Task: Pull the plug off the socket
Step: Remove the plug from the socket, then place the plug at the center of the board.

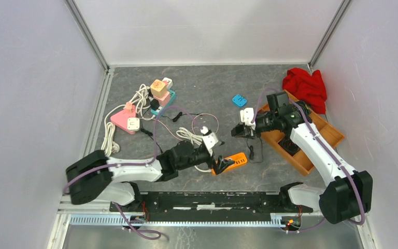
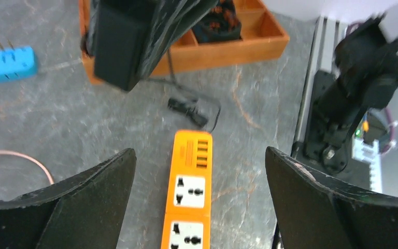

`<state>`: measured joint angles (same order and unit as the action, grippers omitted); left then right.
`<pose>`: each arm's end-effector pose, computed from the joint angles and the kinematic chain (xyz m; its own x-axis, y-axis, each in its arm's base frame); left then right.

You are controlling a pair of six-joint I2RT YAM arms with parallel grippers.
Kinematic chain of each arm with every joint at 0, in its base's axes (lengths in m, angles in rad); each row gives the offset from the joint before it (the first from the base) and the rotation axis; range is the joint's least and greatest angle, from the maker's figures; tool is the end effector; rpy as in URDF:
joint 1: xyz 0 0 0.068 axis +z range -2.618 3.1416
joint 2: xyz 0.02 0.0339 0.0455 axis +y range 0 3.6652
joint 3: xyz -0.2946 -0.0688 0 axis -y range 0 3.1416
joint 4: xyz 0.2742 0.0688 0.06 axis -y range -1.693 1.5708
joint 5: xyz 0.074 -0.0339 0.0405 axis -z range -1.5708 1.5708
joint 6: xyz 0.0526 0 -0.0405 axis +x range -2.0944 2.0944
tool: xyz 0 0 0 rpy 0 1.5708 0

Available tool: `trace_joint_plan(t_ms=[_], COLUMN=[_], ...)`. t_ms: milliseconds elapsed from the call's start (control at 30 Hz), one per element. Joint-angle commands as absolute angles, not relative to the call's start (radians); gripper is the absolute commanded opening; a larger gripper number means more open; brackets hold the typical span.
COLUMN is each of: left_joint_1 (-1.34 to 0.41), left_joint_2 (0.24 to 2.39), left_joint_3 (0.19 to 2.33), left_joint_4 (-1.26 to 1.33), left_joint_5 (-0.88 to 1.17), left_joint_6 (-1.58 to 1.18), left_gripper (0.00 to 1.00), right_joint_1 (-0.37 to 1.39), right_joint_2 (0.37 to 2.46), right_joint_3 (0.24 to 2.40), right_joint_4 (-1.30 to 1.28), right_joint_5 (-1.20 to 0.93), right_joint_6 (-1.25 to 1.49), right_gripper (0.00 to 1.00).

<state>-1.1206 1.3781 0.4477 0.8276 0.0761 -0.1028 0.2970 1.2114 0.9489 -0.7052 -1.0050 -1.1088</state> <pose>0.1275 -0.2730 0.2057 -0.1399 0.0544 -0.9887 0.9212 0.3733 -0.1098 0.2306 0.1170 0.2919 0.1993 -0.4409 -0.8752 -0.9790 -0.0497 -0.1978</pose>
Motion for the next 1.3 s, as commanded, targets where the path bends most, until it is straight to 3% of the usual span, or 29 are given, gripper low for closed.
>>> trace_joint_plan(t_ms=[0, 233, 567, 900, 1267], left_joint_1=[-1.116, -1.104, -1.086, -1.086, -1.086], left_joint_2=[1.206, 1.115, 1.076, 1.081, 1.082], left_joint_3=[0.666, 0.942, 0.874, 0.838, 0.842], left_joint_4=[0.234, -0.19, -0.268, -0.292, -0.303], left_joint_5=[0.031, -0.054, -0.315, -0.474, -0.49], left_joint_6=[-0.069, 0.116, 0.2, 0.272, 0.281], left_gripper=[1.0, 1.0, 1.0, 1.0, 1.0], right_joint_1=[0.295, 0.295, 0.297, 0.291, 0.221], right_joint_2=[1.241, 1.358, 1.554, 1.821, 1.929], right_joint_3=[1.144, 1.383, 1.478, 1.561, 1.535], right_joint_4=[-0.638, -0.389, 0.036, 0.087, 0.092], right_joint_5=[-0.988, -0.869, -0.4, 0.034, 0.158], right_joint_6=[-0.97, -0.619, -0.31, -0.298, -0.313], right_gripper=[0.0, 0.0, 0.0, 0.0, 0.05])
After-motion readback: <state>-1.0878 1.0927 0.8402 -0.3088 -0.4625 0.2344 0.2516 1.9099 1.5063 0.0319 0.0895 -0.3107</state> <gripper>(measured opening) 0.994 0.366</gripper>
